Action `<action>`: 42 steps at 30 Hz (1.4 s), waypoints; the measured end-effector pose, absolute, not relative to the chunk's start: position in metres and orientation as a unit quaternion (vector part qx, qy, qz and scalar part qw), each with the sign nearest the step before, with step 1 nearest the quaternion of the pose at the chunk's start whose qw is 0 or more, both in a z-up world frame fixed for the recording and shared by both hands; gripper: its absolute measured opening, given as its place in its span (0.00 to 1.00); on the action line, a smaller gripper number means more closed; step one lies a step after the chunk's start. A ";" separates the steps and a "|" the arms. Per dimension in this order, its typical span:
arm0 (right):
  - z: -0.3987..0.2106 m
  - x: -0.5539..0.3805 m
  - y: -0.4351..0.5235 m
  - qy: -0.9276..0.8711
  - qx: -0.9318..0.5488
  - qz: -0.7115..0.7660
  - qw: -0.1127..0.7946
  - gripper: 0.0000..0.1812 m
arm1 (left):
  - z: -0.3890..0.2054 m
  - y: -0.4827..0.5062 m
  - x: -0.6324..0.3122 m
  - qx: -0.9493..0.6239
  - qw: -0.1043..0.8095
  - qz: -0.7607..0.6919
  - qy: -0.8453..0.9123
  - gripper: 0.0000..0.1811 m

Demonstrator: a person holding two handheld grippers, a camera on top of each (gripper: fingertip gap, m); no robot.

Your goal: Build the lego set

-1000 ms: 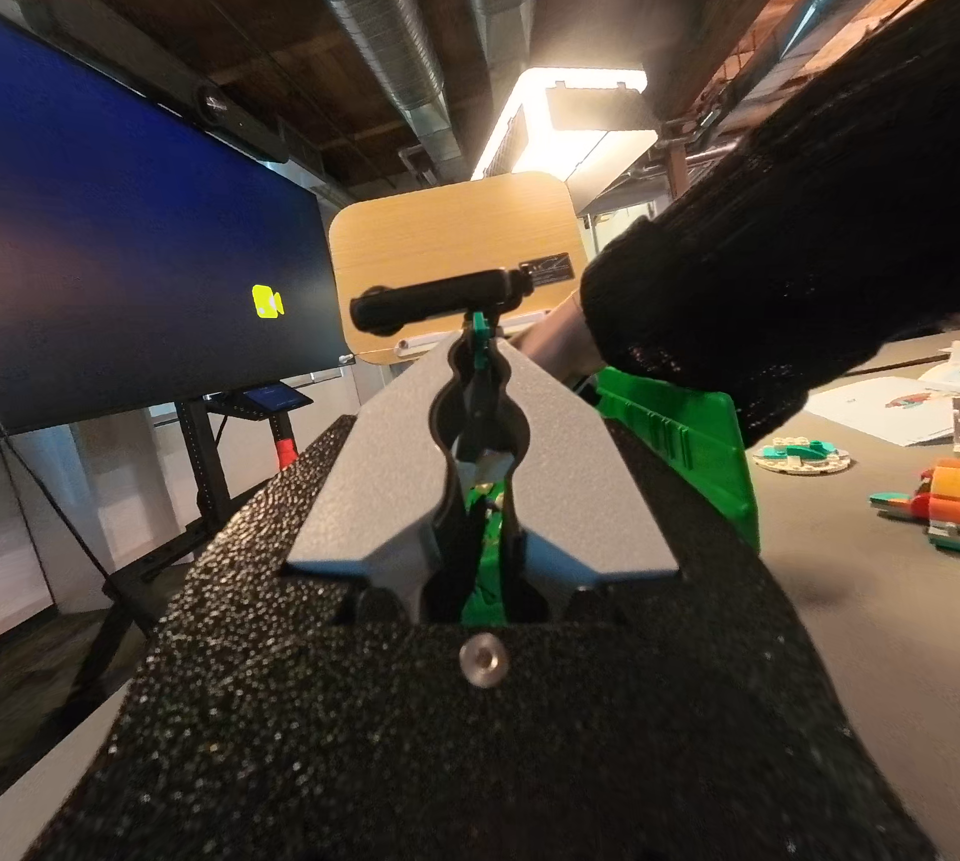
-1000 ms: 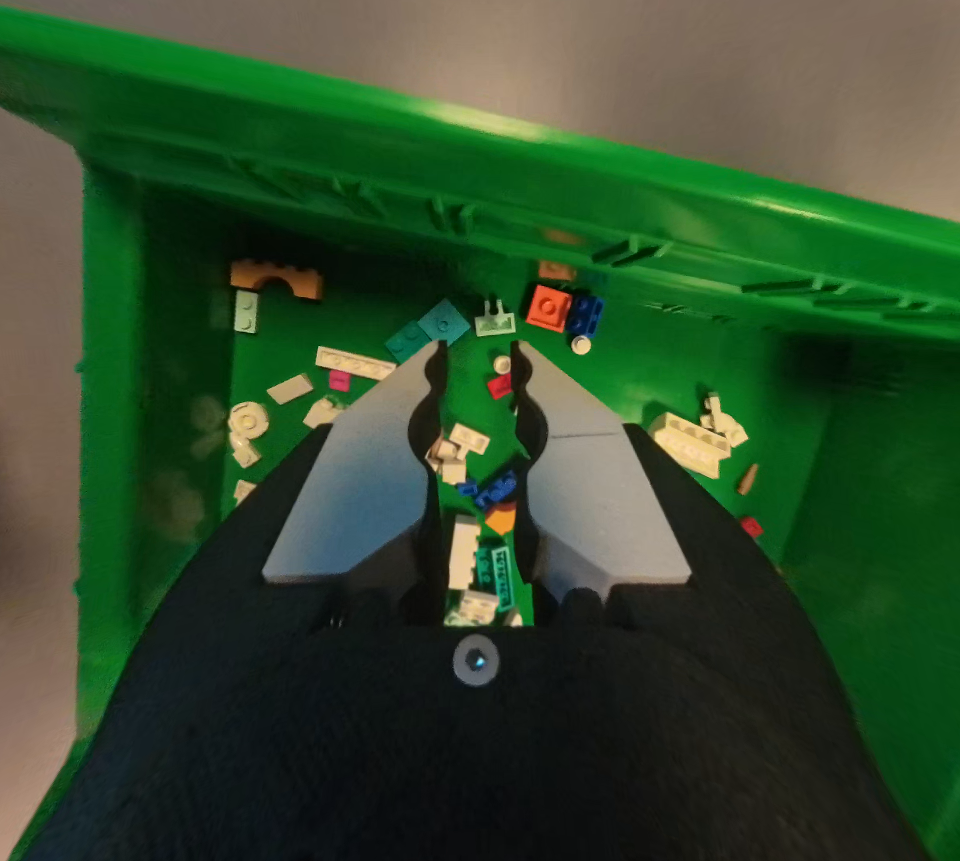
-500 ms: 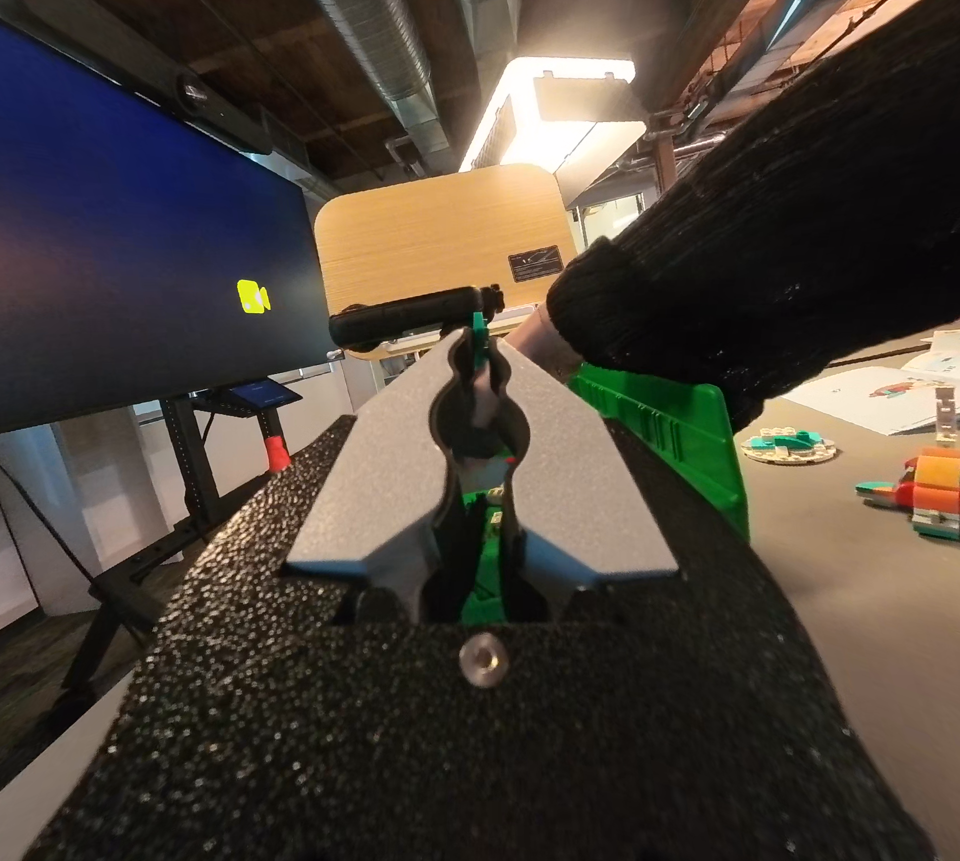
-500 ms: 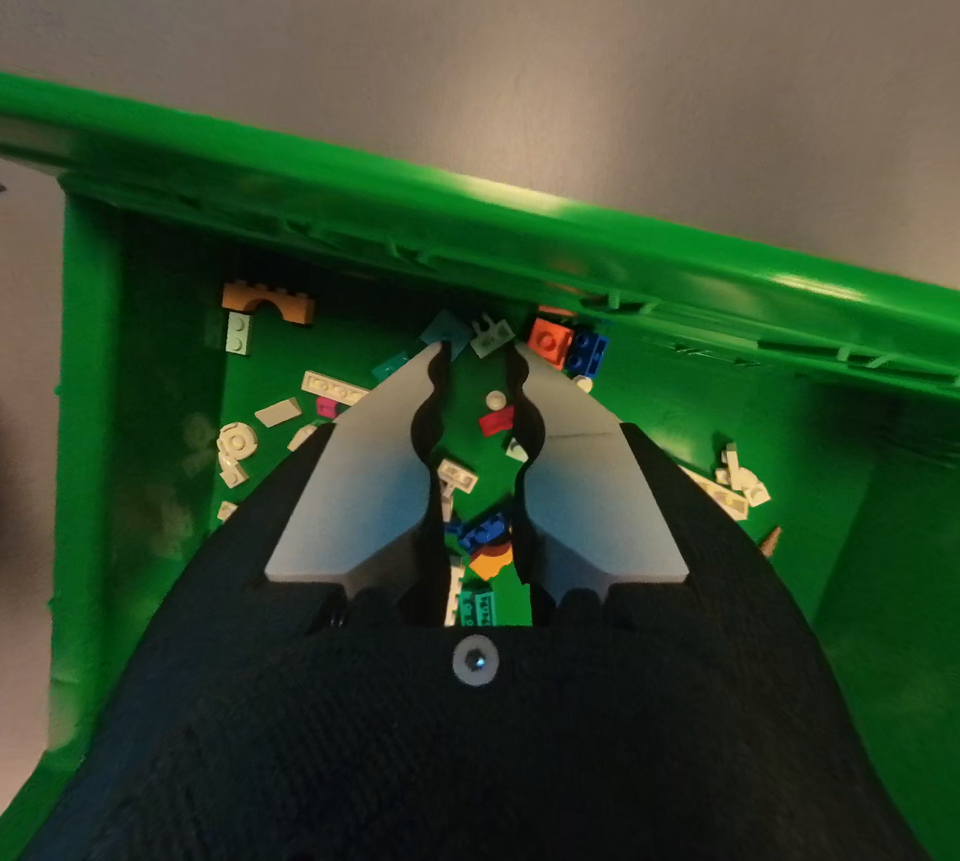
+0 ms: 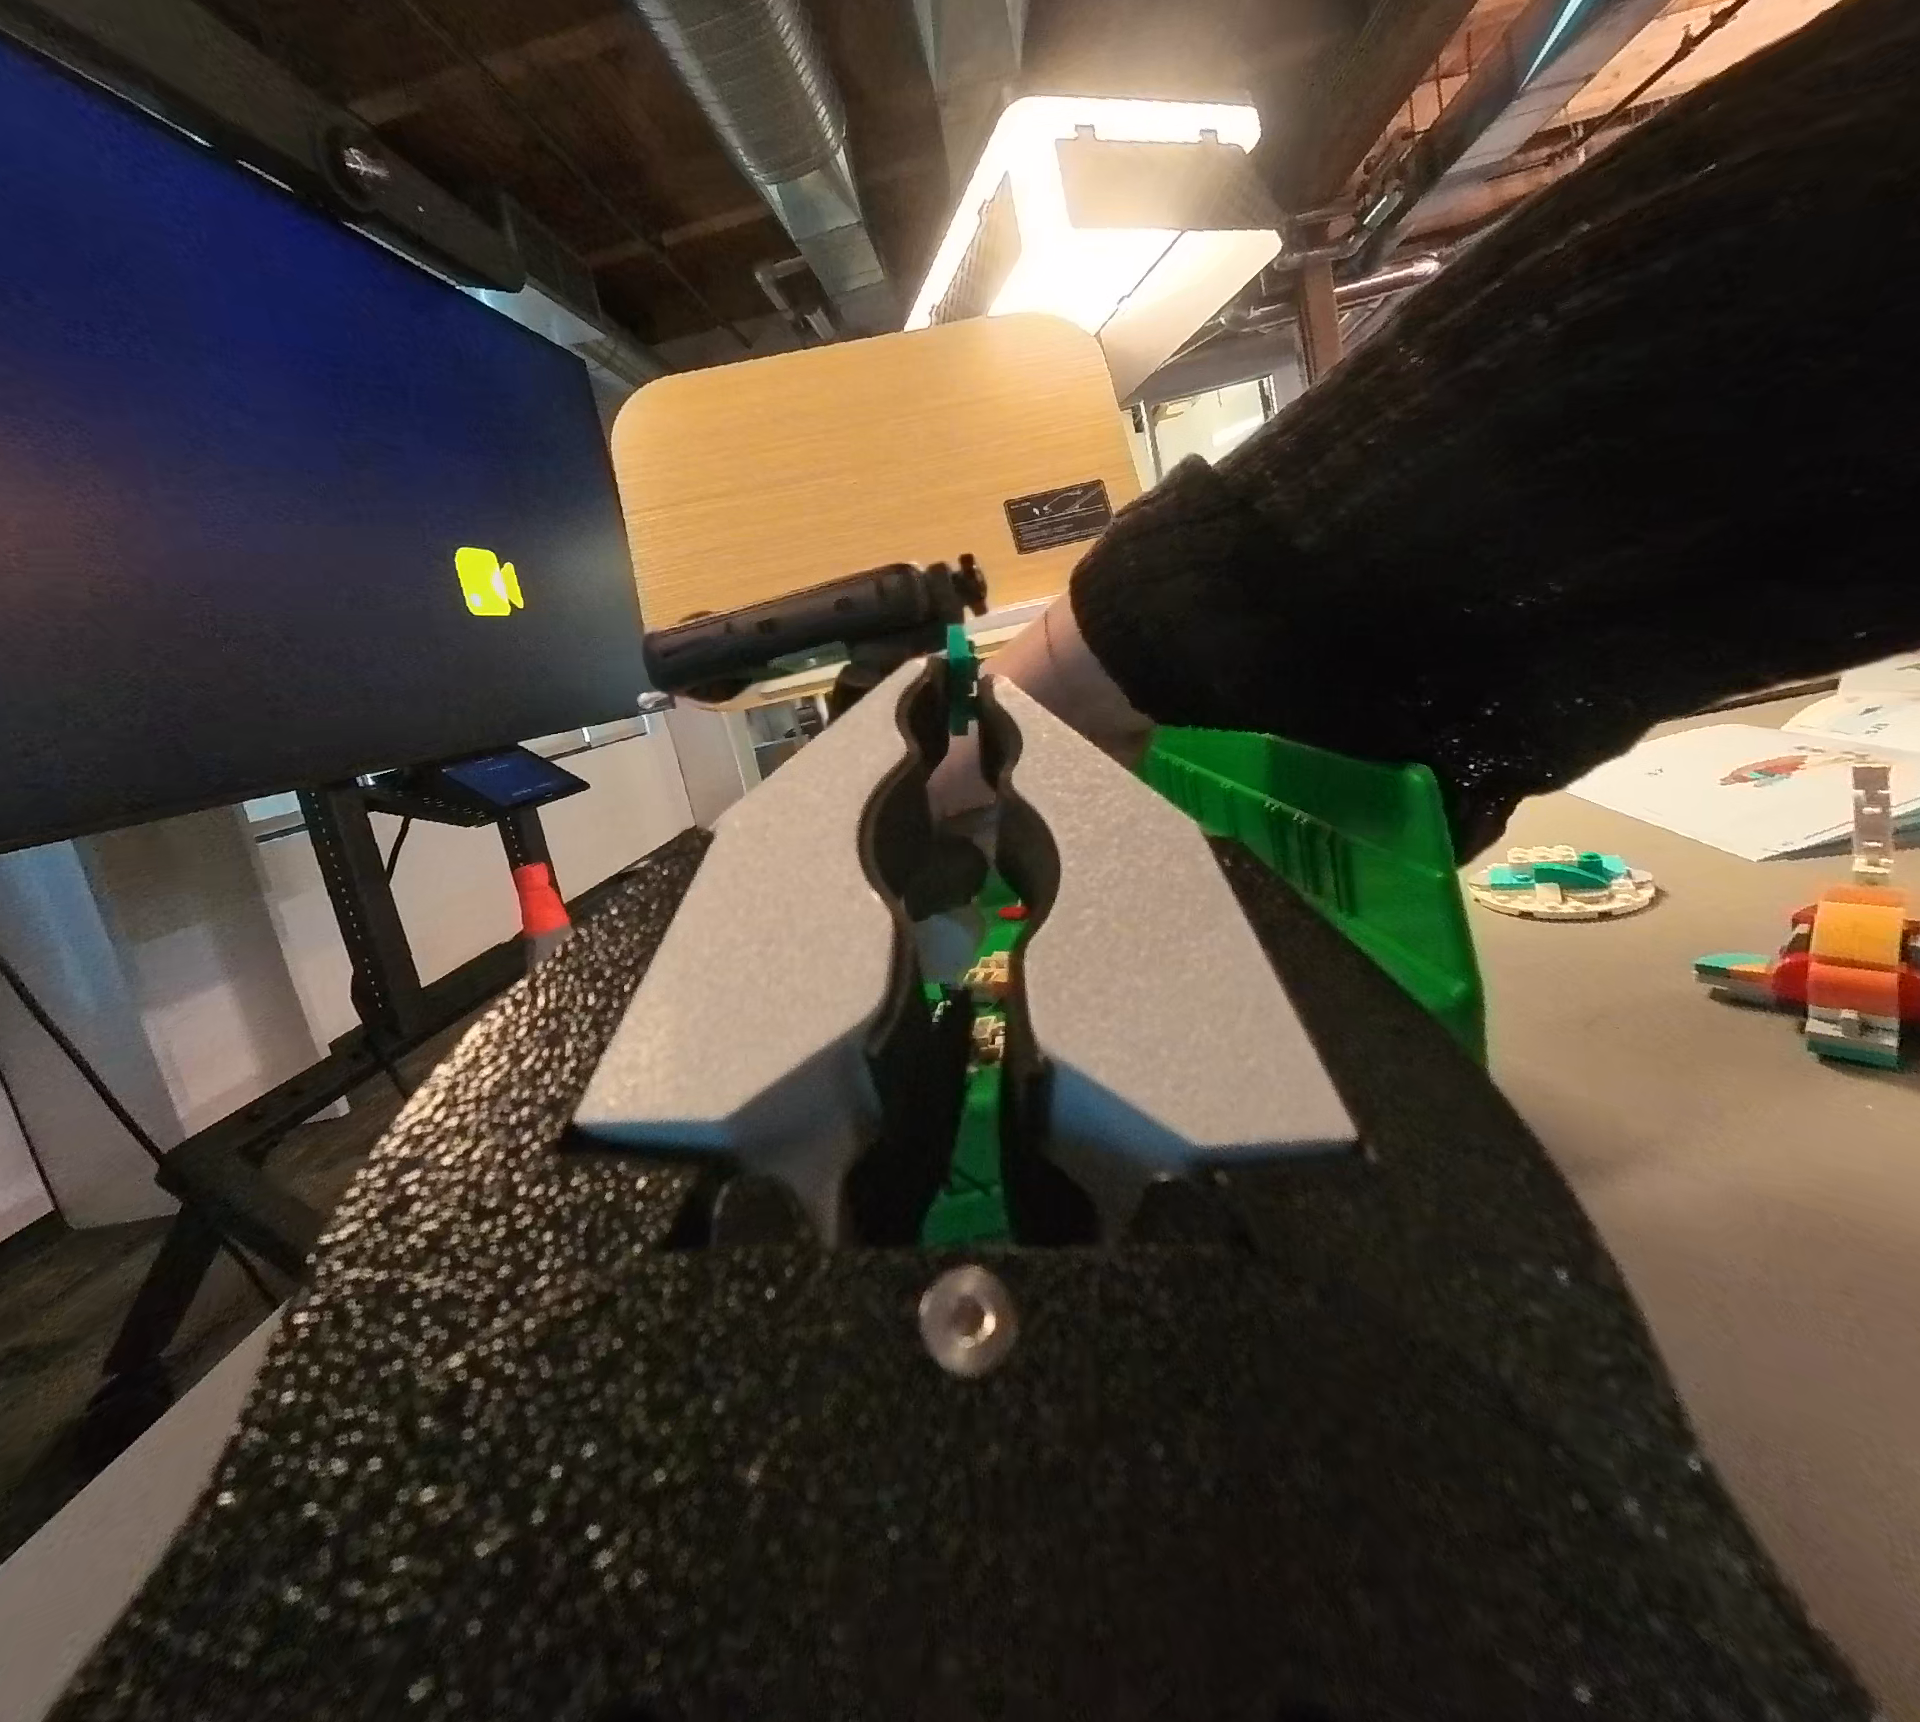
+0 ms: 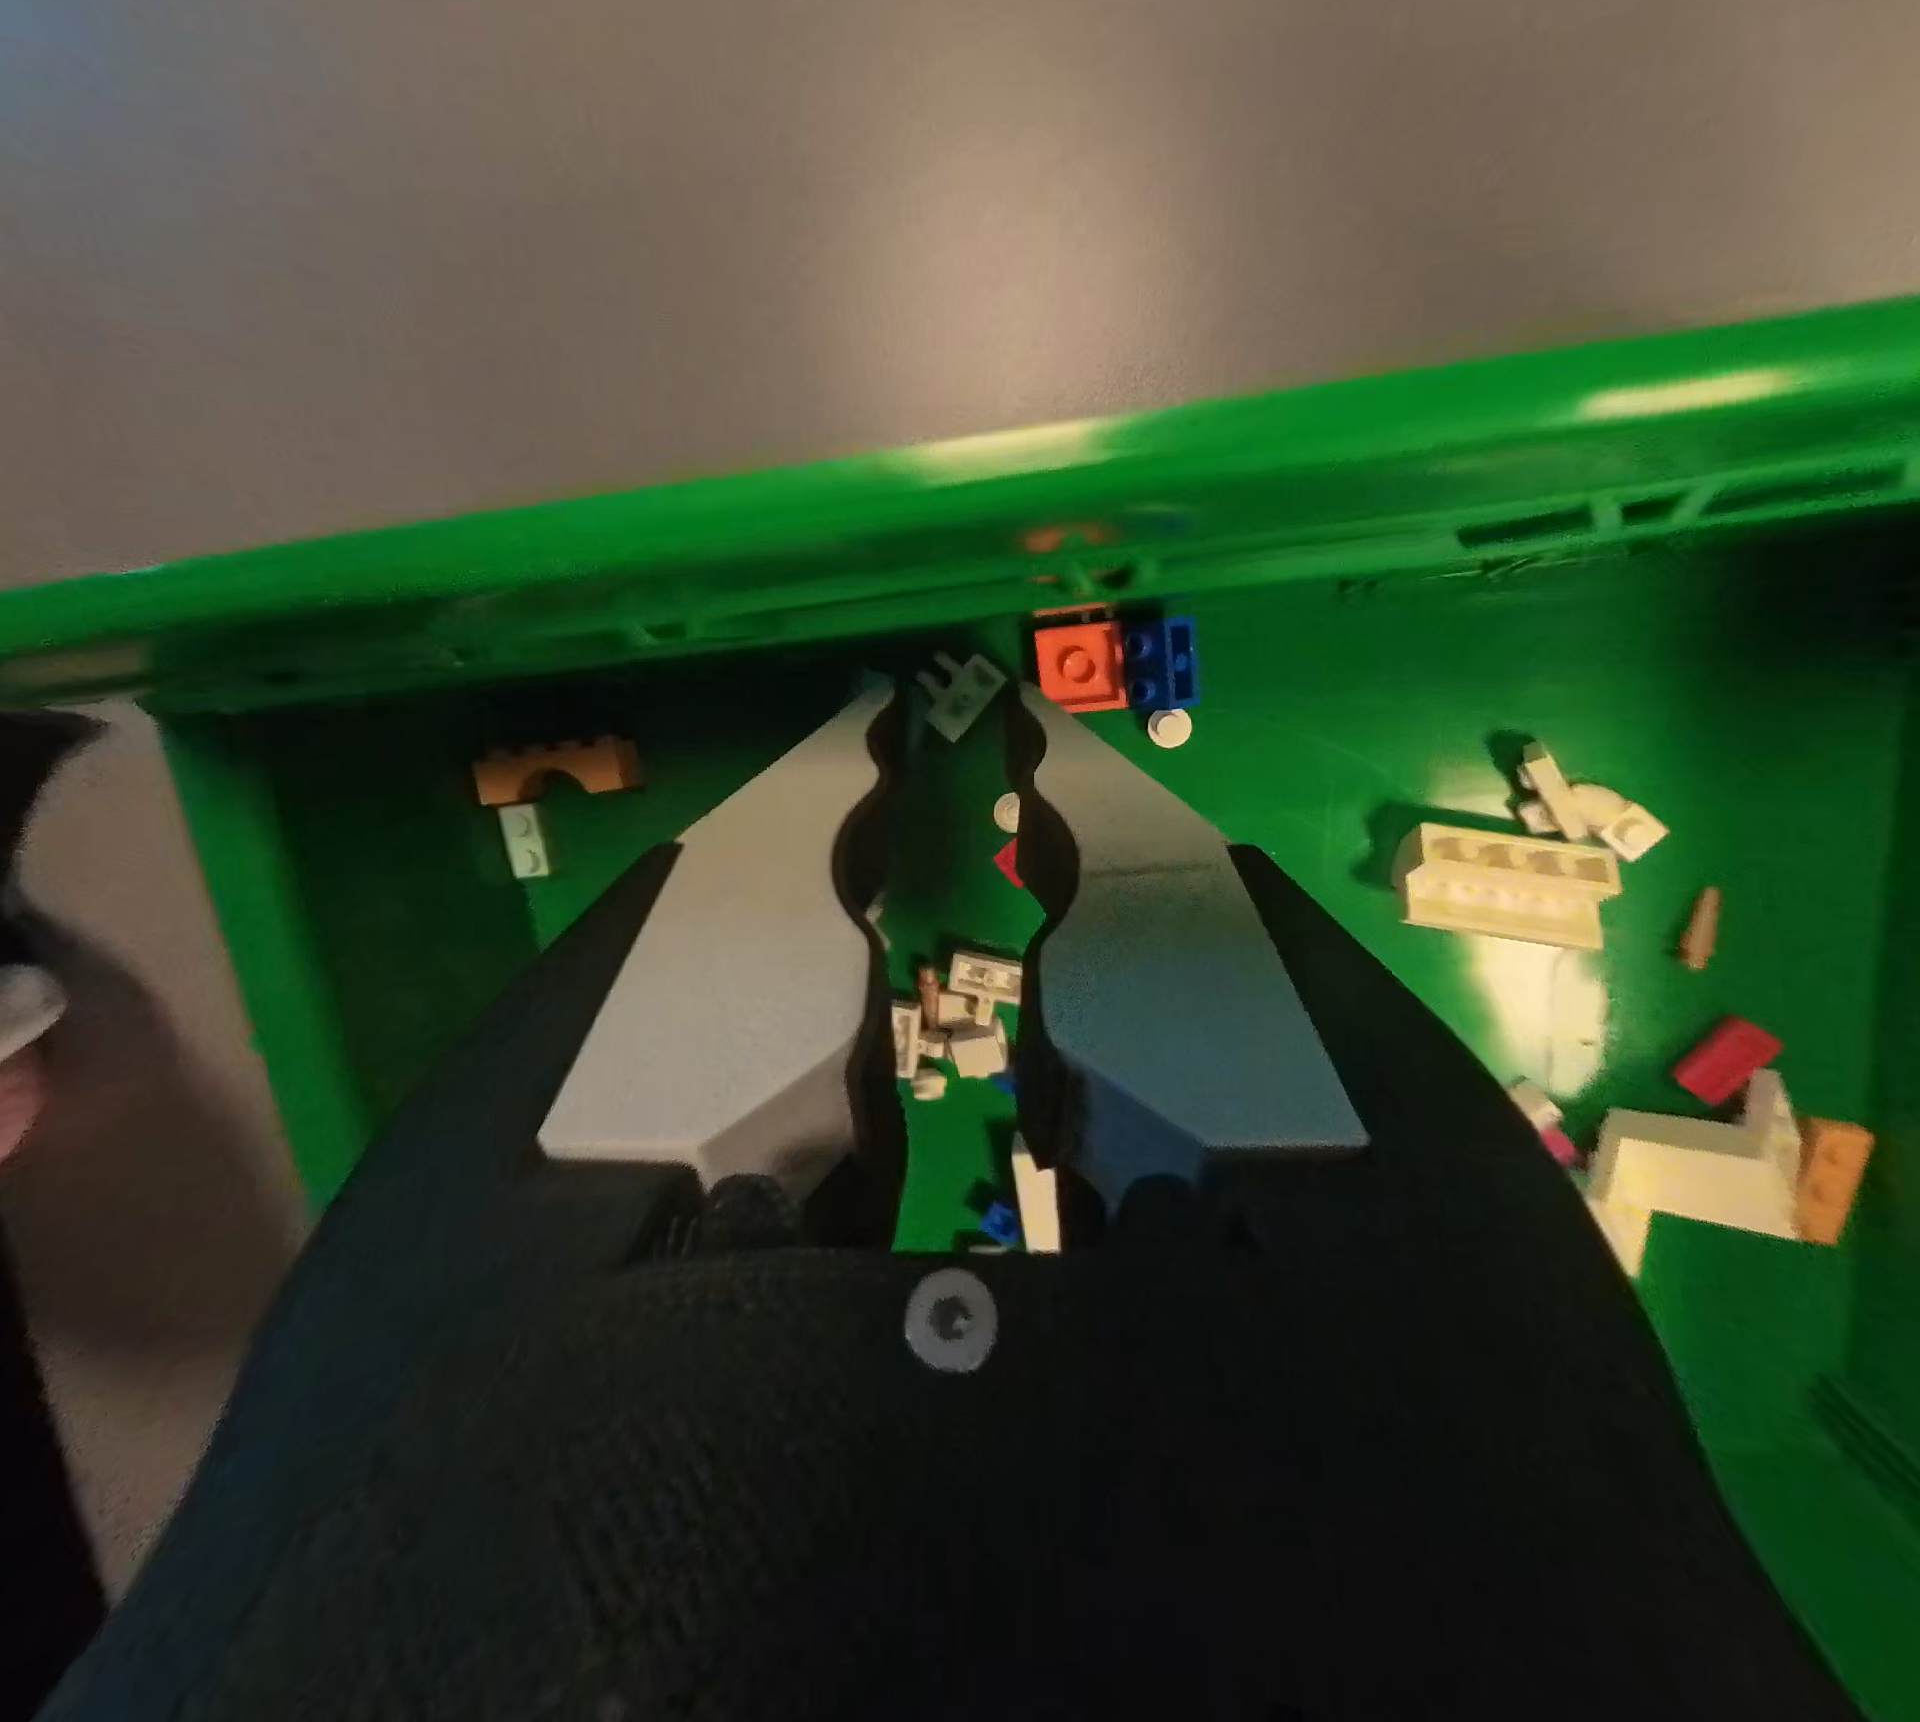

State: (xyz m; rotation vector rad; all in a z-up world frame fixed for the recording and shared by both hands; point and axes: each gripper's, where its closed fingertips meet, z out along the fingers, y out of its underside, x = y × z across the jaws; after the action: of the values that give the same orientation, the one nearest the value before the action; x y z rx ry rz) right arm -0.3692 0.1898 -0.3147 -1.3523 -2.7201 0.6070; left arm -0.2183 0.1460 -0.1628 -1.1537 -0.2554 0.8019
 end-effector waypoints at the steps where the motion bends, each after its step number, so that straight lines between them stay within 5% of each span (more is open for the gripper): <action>1: -0.314 -0.369 0.189 -0.883 -0.428 0.187 0.033 0.08 | -0.163 0.146 -0.218 -0.529 0.755 0.369 -0.117 0.01; 8: -0.293 -0.381 0.198 -0.902 -0.372 0.168 0.140 0.04 | -0.164 0.147 -0.221 -0.534 0.749 0.375 -0.120 0.01; 18: -0.162 -0.330 0.262 -0.874 -0.283 0.107 0.380 0.03 | -0.167 0.151 -0.222 -0.545 0.736 0.385 -0.114 0.01; 36: -0.130 -0.106 0.414 -0.798 -0.403 0.066 0.444 0.04 | -0.188 0.181 -0.218 -0.613 0.628 0.477 -0.045 0.01; 42: -0.169 -0.006 0.468 -0.771 -0.466 0.107 0.421 0.03 | -0.183 0.211 -0.172 -0.610 0.645 0.460 0.023 0.01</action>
State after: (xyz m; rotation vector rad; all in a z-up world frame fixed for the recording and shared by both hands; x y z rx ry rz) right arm -0.0057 0.4680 -0.1689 -1.1667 -1.9308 0.2678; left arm -0.1719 0.2106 -0.1826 -1.3893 0.0522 1.0471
